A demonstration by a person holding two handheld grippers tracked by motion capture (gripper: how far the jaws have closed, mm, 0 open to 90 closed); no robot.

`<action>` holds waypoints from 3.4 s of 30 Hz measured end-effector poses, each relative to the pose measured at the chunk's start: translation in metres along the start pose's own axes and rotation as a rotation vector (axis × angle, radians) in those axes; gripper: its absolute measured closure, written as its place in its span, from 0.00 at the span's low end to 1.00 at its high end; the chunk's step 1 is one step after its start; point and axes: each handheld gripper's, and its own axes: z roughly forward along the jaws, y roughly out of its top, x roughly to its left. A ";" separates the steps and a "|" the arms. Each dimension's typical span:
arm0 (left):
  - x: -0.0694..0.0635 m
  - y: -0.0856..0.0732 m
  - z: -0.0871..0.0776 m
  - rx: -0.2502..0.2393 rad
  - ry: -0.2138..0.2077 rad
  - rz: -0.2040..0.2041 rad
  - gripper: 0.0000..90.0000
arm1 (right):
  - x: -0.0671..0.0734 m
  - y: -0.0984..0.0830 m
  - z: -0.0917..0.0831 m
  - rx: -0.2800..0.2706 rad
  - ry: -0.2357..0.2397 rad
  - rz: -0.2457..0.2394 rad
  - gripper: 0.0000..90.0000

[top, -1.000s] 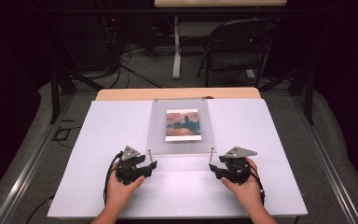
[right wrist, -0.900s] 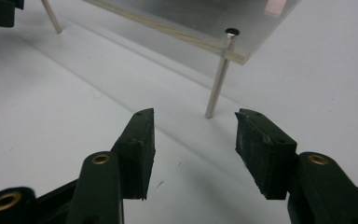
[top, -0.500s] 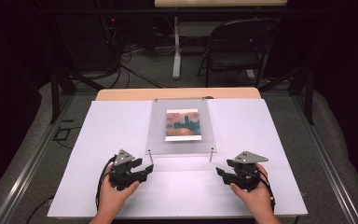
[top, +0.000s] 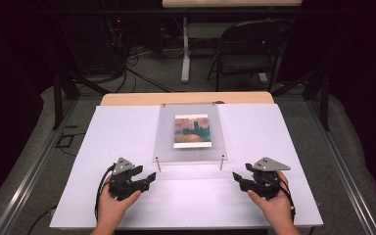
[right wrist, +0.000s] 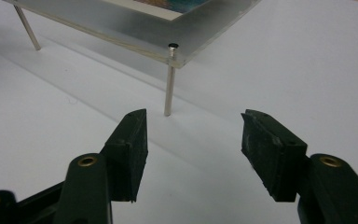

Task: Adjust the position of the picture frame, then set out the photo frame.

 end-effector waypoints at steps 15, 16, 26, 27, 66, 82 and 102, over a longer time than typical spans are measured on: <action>0.030 0.043 0.012 0.019 0.025 -0.045 0.42 | -0.030 0.032 0.012 0.029 -0.030 -0.001 0.47; 0.031 0.048 0.014 0.019 0.024 -0.047 0.42 | -0.034 0.036 0.015 0.038 -0.027 0.008 0.47; 0.046 0.085 0.040 0.034 0.044 -0.045 0.42 | -0.055 0.072 0.047 0.074 -0.002 0.043 0.47; 0.048 0.088 0.041 0.037 0.037 -0.052 0.43 | -0.057 0.076 0.050 0.078 -0.004 0.041 0.47; 0.078 0.130 0.134 0.121 0.095 -0.211 0.42 | -0.070 0.123 0.162 0.136 -0.027 0.182 0.47; 0.076 0.135 0.149 0.128 0.075 -0.242 0.42 | -0.072 0.128 0.174 0.148 -0.009 0.216 0.45; 0.080 0.127 0.157 0.148 0.024 -0.298 0.41 | -0.071 0.122 0.186 0.196 0.039 0.258 0.43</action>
